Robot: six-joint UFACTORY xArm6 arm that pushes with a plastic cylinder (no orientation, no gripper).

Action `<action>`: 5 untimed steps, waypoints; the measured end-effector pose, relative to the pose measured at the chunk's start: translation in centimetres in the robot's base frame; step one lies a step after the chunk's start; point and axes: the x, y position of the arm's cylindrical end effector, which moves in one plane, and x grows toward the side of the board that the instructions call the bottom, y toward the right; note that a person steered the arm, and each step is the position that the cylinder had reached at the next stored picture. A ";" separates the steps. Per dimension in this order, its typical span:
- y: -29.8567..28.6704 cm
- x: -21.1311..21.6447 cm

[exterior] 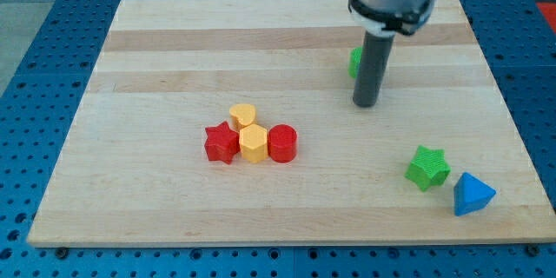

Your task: Place the green circle and blue cube towards the top center of the board

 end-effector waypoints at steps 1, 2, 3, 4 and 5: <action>0.0 -4.9; 0.2 -5.1; 2.6 -3.1; 3.8 -4.5; 4.0 -5.9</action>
